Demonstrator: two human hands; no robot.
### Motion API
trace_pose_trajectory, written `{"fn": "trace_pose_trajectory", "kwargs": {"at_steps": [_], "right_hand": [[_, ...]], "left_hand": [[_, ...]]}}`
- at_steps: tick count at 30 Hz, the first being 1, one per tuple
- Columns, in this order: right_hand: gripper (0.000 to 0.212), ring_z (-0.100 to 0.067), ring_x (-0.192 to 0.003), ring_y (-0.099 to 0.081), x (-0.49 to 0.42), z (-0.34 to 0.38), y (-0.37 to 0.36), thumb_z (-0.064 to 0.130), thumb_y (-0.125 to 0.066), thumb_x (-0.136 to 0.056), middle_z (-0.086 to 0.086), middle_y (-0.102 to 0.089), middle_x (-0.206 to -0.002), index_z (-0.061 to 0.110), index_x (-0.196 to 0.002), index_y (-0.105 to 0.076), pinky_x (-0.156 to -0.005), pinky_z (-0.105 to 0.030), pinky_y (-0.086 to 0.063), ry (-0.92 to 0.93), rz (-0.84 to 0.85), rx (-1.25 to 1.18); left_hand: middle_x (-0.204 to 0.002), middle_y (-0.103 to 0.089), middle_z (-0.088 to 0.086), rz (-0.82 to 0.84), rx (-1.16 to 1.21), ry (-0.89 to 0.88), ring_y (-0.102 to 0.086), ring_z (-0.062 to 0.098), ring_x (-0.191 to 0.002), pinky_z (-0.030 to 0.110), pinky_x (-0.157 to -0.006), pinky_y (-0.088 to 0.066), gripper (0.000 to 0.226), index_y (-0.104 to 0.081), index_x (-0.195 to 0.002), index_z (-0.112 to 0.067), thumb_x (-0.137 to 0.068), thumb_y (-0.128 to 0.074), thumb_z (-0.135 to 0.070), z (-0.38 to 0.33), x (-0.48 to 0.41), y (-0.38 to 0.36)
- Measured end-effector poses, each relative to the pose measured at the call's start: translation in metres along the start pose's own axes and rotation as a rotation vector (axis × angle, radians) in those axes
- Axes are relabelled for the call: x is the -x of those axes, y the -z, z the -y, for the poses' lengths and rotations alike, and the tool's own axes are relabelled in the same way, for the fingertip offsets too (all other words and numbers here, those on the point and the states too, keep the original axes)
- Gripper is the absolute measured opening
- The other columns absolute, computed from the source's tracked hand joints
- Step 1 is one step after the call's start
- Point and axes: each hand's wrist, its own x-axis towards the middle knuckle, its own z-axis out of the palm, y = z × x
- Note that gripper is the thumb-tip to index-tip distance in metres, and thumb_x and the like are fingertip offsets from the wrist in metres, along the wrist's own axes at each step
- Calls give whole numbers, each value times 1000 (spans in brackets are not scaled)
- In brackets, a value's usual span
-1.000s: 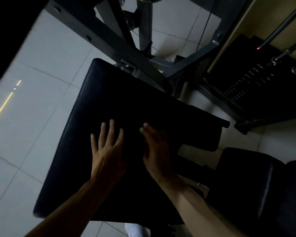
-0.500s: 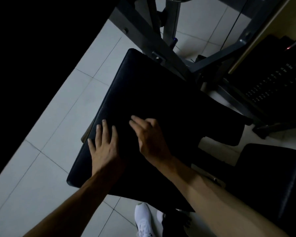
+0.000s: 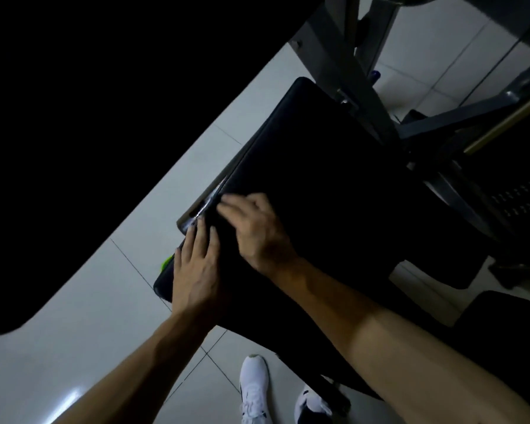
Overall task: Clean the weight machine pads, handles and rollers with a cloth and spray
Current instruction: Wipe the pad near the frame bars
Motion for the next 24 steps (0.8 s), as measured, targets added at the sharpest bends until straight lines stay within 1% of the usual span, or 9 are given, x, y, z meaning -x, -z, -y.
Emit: {"fn": "trace_pose_trajectory", "kwargs": {"at_steps": [3, 6, 8, 9, 12, 14, 17, 21, 24], "right_hand": [[42, -30, -102, -56, 2, -8, 9, 13, -45, -95, -5, -63, -140, 9, -129, -70, -92, -44, -51, 95, 80, 0], [46, -32, -105, -59, -44, -44, 23, -3, -57, -87, -7, -64, -139, 11, -128, -70, -98, -41, -48, -173, -145, 94], [49, -29, -113, -55, -69, -52, 28, -3, -60, -89, -2, -60, -143, 15, -134, -66, -102, -38, -48, -383, -189, 86], [49, -29, -114, -54, -72, -45, 24, -2, -59, -90, -1, -60, -142, 16, -135, -65, -101, -37, -48, -381, -171, 78], [44, -32, -100, -57, -41, -2, -2, 1, -53, -87, -5, -65, -134, 13, -126, -71, -90, -35, -46, -85, -55, 24], [44, -31, -98, -56, 7, 25, -17, 10, -49, -87, -3, -65, -136, 12, -125, -72, -86, -36, -48, 84, 75, -16], [48, -28, -107, -54, 65, 35, -14, 6, -54, -87, 2, -59, -146, 17, -132, -68, -87, -41, -50, 160, 186, 12], [51, -36, -110, -61, 49, -28, 16, -2, -56, -86, -10, -60, -144, 9, -135, -66, -102, -37, -42, -132, -34, 105], [44, -38, -128, -56, 30, -82, 52, 5, -52, -95, -15, -57, -146, 6, -138, -63, -111, -49, -42, -572, -287, 94]], "left_hand": [[-170, 19, 6, 18, 6, 25, 18, 25, -156, 49, -128, -3, 94, -3, -164, -16, -94, -64, -32, 4, 10, -3], [-169, 23, 5, 13, 30, 28, 21, 24, -156, 49, -128, -2, 95, 3, -164, -19, -96, -61, -35, 4, 16, -5], [-169, 20, 7, 4, 50, 36, 17, 26, -157, 50, -128, -7, 95, 0, -164, -18, -95, -63, -35, 5, 21, -7], [-170, 14, 9, -10, 55, 31, 11, 28, -158, 52, -127, -13, 96, -5, -164, -15, -93, -67, -32, 6, 25, -9], [-171, -4, 16, -106, 167, 49, -18, 39, -154, 54, -118, -35, 100, -16, -162, -4, -84, -78, -17, 13, 43, -12], [-171, -4, 13, -168, 263, 93, -24, 41, -150, 54, -112, -42, 101, -13, -162, -5, -85, -77, -9, 20, 55, -12], [-170, -9, 16, -196, 228, 44, -28, 43, -148, 56, -109, -46, 104, -23, -160, -3, -73, -80, 6, 26, 67, -13], [-170, -13, 17, -134, 105, -101, -26, 42, -151, 56, -112, -43, 88, -41, -154, -7, -76, -80, -5, 20, 68, -23], [-172, -5, 9, -66, 71, -141, -11, 35, -157, 60, -117, -34, 82, -39, -156, -16, -84, -77, -20, 11, 69, -38]]}}
